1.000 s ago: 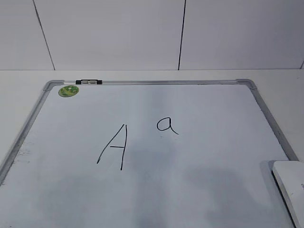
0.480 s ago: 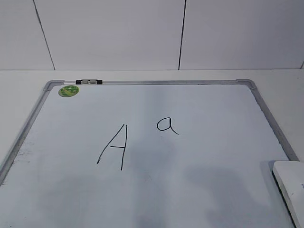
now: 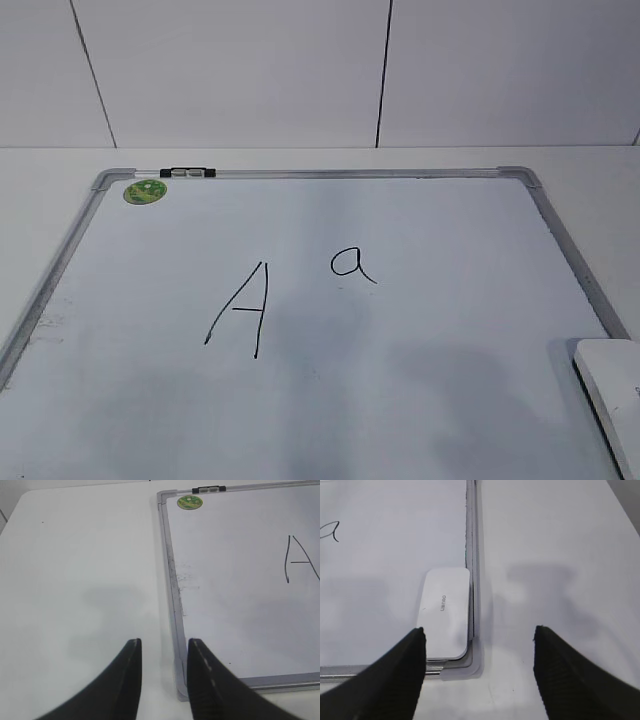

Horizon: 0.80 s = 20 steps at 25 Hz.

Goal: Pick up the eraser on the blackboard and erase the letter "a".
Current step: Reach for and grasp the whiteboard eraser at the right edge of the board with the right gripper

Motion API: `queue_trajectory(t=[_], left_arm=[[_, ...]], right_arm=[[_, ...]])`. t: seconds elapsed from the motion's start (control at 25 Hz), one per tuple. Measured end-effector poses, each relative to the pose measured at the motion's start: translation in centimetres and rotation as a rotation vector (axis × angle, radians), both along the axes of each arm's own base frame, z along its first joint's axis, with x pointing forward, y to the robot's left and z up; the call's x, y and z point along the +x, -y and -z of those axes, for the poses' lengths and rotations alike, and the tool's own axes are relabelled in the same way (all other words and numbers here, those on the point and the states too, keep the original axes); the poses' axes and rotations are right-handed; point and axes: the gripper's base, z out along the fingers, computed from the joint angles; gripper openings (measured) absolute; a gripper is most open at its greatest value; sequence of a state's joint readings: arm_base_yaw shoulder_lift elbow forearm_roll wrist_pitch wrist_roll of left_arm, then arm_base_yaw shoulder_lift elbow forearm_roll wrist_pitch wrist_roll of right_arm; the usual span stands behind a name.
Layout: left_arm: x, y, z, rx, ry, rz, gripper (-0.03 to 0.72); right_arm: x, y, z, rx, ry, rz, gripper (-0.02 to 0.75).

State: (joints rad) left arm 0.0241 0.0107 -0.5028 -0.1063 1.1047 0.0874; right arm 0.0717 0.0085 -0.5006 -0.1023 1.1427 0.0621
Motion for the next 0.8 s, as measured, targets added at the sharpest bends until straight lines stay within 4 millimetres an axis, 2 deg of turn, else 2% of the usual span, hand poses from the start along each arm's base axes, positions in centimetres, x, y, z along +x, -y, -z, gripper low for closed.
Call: queue_trajectory(t=[0.44, 0.8], left_arm=[[0.0, 0.0, 0.0, 0.0, 0.0, 0.0, 0.235], [0.0, 0.0, 0.0, 0.0, 0.0, 0.0, 0.235]], right_arm=[[3.5, -0.4, 0.2, 0.002, -0.23, -0.014, 0.54], [6.9, -1.3, -2.2, 0.014, -0.346, -0.083, 0.543]])
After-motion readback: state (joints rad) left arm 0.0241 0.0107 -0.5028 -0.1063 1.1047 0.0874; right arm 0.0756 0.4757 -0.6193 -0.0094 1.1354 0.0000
